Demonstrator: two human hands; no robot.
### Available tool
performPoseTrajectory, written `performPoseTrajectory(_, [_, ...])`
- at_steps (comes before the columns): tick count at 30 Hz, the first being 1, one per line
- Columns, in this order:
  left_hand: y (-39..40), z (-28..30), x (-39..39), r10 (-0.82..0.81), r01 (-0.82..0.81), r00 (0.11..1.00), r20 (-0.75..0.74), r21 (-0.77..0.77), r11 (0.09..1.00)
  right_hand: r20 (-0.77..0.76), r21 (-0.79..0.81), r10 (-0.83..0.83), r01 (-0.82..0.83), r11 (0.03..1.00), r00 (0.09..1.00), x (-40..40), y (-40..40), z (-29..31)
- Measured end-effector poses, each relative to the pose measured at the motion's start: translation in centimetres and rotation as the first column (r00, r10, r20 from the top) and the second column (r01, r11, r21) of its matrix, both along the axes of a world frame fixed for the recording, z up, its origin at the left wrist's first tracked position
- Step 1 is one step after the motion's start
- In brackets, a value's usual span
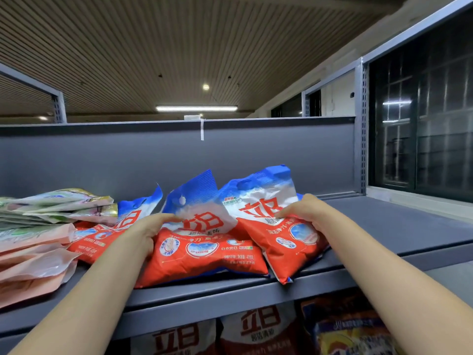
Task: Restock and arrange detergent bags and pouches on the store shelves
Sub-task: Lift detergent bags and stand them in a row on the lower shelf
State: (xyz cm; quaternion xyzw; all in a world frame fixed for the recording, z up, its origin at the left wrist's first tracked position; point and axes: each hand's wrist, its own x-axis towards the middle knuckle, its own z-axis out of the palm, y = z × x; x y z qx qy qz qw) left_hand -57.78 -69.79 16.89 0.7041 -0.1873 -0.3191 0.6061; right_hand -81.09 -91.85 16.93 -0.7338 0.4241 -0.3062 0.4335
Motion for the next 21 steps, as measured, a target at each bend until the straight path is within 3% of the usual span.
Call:
performPoseTrajectory(3, [0.5,0.7,-0.8,-0.011,0.012,1.000,0.011,-0.057,0.998,0.113,0.013,-0.066,0.065,0.998,0.991,-0.9,0.3,0.6])
performPoseTrajectory(10, [2.9,2.8,-2.5,0.048,-0.026,0.990,0.132,-0.162,0.987,0.233,-0.193,-0.180,0.227,0.955,0.956,-4.8,3.2,2.6])
performPoseTrajectory(14, [4.4,3.9,-3.5,-0.042,0.091,0.979,0.198,-0.240,0.966,0.444,-0.179,-0.281,0.391,0.903,0.851,-6.5,5.1,2.8])
performPoseTrajectory(17, [4.4,4.2,-4.2,0.174,-0.092,0.969,0.176,-0.396,0.914,0.558,-0.121,-0.335,0.474,0.872,0.759,-7.0,6.0,2.5])
performPoseTrajectory(19, [4.4,4.0,-4.5,0.371,-0.257,0.911,0.182,-0.456,0.852,0.540,-0.129,-0.338,0.472,0.872,0.771,-7.2,6.4,1.7])
performPoseTrajectory(21, [4.7,3.2,-5.0,0.404,-0.276,0.891,0.205,-0.462,0.843,0.520,-0.108,-0.322,0.435,0.894,0.791,-7.3,6.6,0.7])
